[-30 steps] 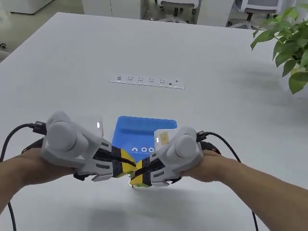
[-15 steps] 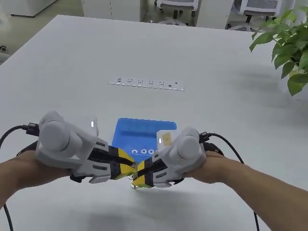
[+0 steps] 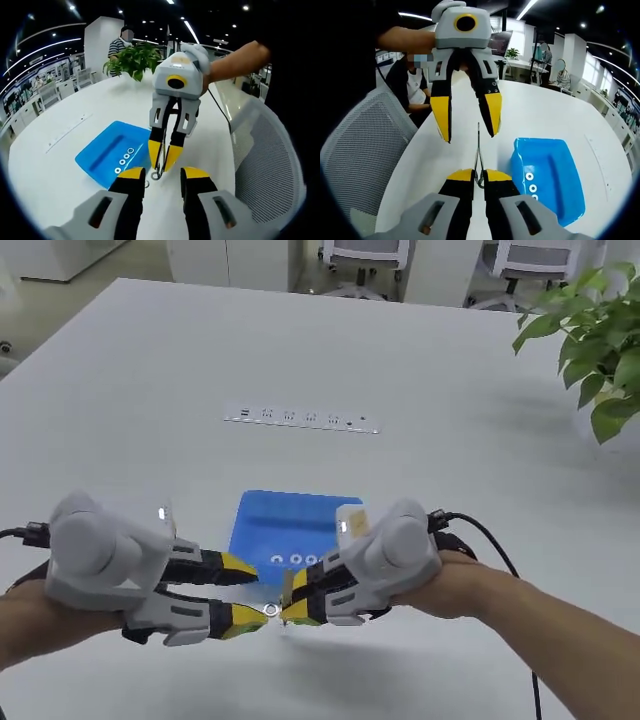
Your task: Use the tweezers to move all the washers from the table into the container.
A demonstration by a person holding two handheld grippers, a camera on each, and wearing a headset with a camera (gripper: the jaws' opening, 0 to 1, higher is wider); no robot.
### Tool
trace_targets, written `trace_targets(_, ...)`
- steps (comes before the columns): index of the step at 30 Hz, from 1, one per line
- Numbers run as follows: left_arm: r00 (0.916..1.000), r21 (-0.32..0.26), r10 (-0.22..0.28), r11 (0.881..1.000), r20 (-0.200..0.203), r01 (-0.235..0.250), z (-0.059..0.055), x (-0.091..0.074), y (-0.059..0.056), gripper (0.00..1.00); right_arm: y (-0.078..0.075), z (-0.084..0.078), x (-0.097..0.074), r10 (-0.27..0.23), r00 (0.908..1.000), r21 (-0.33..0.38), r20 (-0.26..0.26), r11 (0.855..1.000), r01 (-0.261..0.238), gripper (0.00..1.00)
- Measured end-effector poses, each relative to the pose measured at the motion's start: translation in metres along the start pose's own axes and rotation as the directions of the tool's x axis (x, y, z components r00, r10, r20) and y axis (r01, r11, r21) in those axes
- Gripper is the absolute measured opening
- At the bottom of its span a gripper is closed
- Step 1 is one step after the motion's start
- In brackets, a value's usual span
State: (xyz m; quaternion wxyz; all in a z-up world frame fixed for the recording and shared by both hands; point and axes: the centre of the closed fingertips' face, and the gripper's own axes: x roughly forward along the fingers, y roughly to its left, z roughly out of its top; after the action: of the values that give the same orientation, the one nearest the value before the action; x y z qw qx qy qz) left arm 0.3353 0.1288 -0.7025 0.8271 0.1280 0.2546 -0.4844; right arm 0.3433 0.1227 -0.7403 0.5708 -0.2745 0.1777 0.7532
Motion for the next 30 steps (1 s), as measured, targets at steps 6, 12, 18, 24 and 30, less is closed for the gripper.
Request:
trace_targets(6,0.9996,-0.03,0.022,0.999,0.015,-0.022,-0.003,-0.004,0.001,0.43,-0.005,0.007,-0.006,-0.003,0.9999,0.001,0.01,1.0,0.003,0.08)
trace_targets(12,0.997,-0.073,0.052,0.996,0.057,-0.048,-0.002,-0.009,0.001,0.59,-0.01,0.015,-0.012,-0.004,0.9999,-0.015,0.014,1.0,0.004,0.08)
trace_targets(18,0.9937,-0.103,0.084,0.992,0.075,-0.076,-0.002,-0.014,0.002,0.71,-0.02,0.026,-0.017,-0.011,0.9996,-0.027,0.025,1.0,0.011,0.08)
trace_targets(24,0.9906,-0.124,0.107,0.988,0.085,-0.096,-0.002,-0.019,0.003,0.8,-0.031,0.035,-0.02,-0.019,0.999,-0.034,0.041,0.999,0.021,0.08)
trace_targets(30,0.9882,-0.134,0.124,0.985,0.09,-0.111,-0.001,-0.022,0.003,0.86,-0.044,0.04,-0.021,-0.028,0.9987,-0.054,0.044,0.998,0.031,0.08)
